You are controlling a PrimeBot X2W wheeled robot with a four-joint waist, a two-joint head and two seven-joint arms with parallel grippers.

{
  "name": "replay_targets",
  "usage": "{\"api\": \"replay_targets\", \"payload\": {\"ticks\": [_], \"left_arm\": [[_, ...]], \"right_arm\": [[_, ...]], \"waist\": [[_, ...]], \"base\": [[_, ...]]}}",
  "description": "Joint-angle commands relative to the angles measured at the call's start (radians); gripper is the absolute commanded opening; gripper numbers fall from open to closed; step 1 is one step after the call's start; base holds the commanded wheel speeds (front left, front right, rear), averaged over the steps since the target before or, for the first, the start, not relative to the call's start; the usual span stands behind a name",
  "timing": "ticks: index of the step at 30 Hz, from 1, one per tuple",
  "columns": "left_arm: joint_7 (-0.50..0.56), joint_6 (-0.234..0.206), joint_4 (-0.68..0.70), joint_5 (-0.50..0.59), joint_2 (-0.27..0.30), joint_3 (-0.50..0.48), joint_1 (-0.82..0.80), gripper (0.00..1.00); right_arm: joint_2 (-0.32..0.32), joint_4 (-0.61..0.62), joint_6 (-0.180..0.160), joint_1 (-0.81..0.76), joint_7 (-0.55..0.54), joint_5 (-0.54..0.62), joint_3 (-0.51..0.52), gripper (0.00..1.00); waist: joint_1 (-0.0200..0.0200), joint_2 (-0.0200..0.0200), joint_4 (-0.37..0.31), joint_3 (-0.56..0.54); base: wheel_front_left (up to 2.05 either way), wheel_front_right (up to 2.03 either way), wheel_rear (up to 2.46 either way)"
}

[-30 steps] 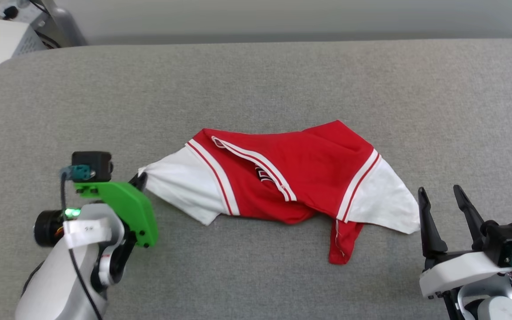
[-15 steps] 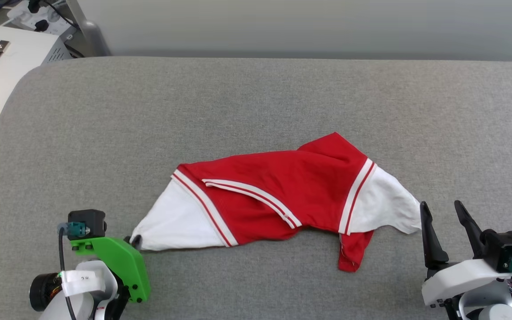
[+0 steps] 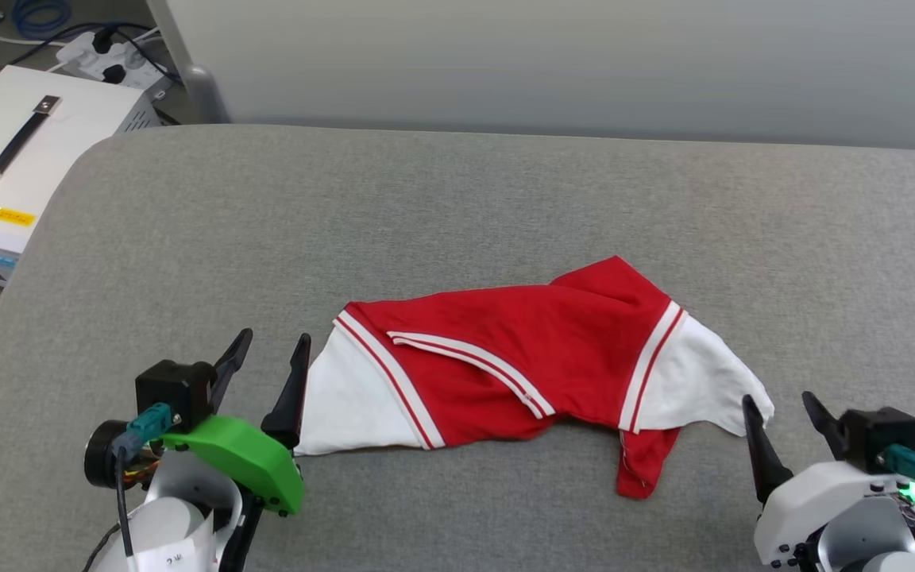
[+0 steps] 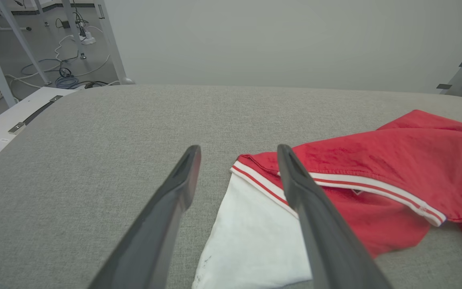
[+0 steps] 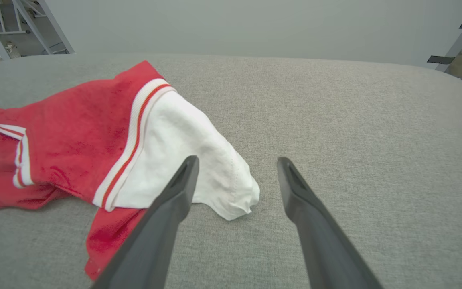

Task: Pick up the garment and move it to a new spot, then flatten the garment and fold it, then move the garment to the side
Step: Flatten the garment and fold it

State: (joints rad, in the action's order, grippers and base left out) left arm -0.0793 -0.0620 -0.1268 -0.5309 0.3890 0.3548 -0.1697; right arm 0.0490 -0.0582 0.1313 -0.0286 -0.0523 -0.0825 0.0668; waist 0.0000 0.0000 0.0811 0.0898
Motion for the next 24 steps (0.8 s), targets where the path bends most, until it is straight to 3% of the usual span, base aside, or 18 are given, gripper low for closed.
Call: {"api": "replay_targets", "payload": {"ticks": [1, 9, 12, 13, 17, 24], "left_arm": [[-0.021, 0.005, -0.006, 0.01, -0.007, 0.003, -0.008, 1.0], [-0.026, 0.022, -0.051, 0.012, -0.019, 0.031, -0.02, 1.0], [-0.035, 0.023, -0.057, 0.012, -0.023, 0.031, -0.034, 1.0], [-0.041, 0.024, -0.062, 0.014, -0.029, 0.036, -0.048, 1.0], [-0.052, 0.027, -0.067, 0.015, -0.035, 0.04, -0.065, 1.0], [-0.068, 0.026, -0.076, 0.019, -0.039, 0.042, -0.091, 1.0]], "right_arm": [[0.012, 0.025, -0.001, -0.004, -0.058, 0.011, -0.009, 1.0], [0.076, 0.157, -0.001, 0.042, -0.494, -0.037, 0.0, 1.0], [0.095, 0.185, -0.001, 0.075, -0.602, -0.047, 0.017, 1.0], [0.112, 0.183, -0.001, 0.101, -0.7, -0.051, 0.028, 1.0], [0.12, 0.165, -0.001, 0.129, -0.771, -0.052, 0.035, 1.0], [0.117, 0.111, -0.001, 0.153, -0.799, -0.053, 0.045, 1.0]], "waist": [[0.0, 0.0, 0.014, 0.001], [0.0, 0.0, 0.055, 0.038], [0.0, 0.0, 0.071, 0.054], [0.0, 0.0, 0.088, 0.074], [0.0, 0.0, 0.108, 0.101], [0.0, 0.0, 0.136, 0.142]], "base": [[0.0, 0.0, 0.0], [0.0, 0.0, 0.0], [0.0, 0.0, 0.0], [0.0, 0.0, 0.0], [0.0, 0.0, 0.0], [0.0, 0.0, 0.0]]}}
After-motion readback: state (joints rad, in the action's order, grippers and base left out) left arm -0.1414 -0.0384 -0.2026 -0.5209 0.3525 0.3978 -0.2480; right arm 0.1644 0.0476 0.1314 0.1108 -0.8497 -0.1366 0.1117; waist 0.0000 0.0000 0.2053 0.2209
